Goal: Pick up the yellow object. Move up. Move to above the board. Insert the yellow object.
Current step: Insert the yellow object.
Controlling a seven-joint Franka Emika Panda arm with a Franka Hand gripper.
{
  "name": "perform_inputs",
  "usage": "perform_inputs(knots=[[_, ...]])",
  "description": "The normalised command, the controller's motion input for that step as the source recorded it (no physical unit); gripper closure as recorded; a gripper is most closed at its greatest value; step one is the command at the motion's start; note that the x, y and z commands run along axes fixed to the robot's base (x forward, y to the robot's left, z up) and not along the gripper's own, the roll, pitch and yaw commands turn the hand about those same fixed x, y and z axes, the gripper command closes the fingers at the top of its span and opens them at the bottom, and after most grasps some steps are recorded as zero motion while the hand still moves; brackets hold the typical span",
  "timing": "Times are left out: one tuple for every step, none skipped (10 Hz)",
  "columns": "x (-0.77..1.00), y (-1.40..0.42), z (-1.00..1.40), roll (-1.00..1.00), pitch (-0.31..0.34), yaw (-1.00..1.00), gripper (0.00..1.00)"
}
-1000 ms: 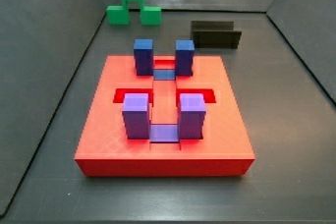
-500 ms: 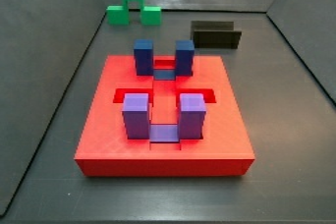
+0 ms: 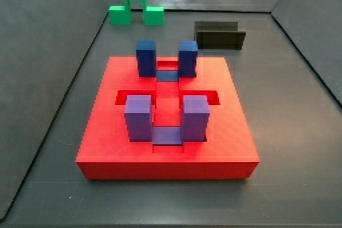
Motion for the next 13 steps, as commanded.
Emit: perform_inputs(knots=[[0.0, -0.01, -0.25, 0.0, -0.03, 0.0, 1.0], [0.11, -0.11, -0.63, 0.03, -0.066, 0.0, 1.0], [0.12, -0.11, -0.76, 0.08, -0.09, 0.0, 1.0], [0.13, -0.07, -0.79, 0.11, -0.07, 0.0, 1.0], [0.08, -0.09, -0.79, 0.12, -0.074, 0.0, 1.0], [0.05, -0.13, -0.75, 0.1, -0.083, 0.0, 1.0], [0.02, -0.16, -0.68, 0.06, -0.093, -0.01, 1.0], [0.04, -0.17, -0.67, 0.03, -0.107, 0.0, 1.0], [0.04, -0.17, -0.68, 0.02, -0.116, 0.0, 1.0], [0.04, -0.13, -0.69, 0.0, -0.123, 0.0, 1.0], [0.0, -0.03, -0.57, -0.01, -0.124, 0.0, 1.0], [0.0, 0.0, -0.34, 0.0, -0.057, 0.0, 1.0], [0.0, 0.0, -0.34, 0.04, -0.026, 0.0, 1.0]])
